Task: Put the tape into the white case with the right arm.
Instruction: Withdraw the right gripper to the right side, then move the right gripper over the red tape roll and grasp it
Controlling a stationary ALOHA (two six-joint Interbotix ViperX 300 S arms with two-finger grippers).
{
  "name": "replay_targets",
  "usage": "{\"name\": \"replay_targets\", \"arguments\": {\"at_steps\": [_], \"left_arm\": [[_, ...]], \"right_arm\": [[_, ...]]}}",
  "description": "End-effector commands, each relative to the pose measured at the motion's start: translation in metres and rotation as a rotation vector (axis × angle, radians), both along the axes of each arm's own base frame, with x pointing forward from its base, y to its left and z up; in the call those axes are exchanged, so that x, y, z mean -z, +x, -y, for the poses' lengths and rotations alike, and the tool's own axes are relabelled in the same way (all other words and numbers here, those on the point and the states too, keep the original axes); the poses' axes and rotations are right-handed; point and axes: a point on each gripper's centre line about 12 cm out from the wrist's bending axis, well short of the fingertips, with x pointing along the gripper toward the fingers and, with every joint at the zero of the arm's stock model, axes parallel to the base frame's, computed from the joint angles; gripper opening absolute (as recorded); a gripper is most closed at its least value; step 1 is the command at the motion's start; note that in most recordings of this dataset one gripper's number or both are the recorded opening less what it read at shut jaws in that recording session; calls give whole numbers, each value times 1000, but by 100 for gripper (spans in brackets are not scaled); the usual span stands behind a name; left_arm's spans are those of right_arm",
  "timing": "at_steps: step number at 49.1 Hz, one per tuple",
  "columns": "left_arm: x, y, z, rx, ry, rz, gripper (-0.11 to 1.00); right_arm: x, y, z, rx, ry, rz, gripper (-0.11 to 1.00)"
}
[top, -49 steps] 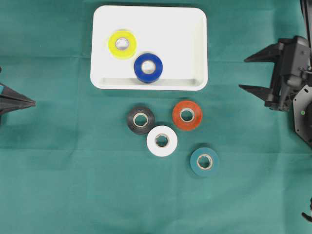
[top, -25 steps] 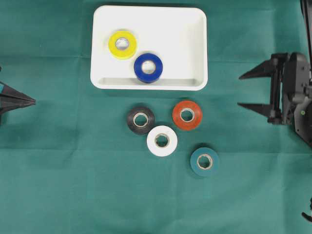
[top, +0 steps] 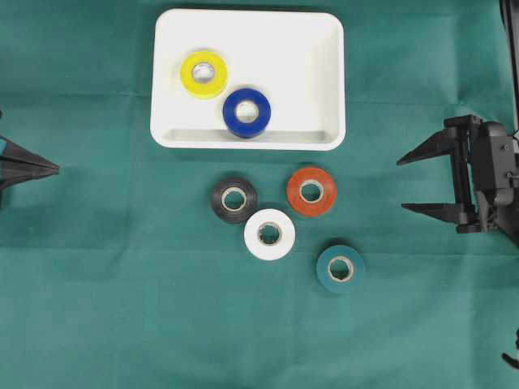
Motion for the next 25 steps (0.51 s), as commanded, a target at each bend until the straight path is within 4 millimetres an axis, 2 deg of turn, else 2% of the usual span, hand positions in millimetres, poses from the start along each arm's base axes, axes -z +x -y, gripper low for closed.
{"name": "replay_targets", "arguments": {"at_steps": [1, 13, 25], "left_arm": [[-5, 2, 0, -4, -3, 6, 0], [-4, 2, 0, -4, -3, 5, 0], [-4, 2, 0, -4, -3, 5, 0]], "right_arm": [[-8, 7, -1, -7, 2, 22, 52], [-6, 24, -4, -29, -9, -22, 52], [-5, 67, -9, -71, -14, -57, 52]]}}
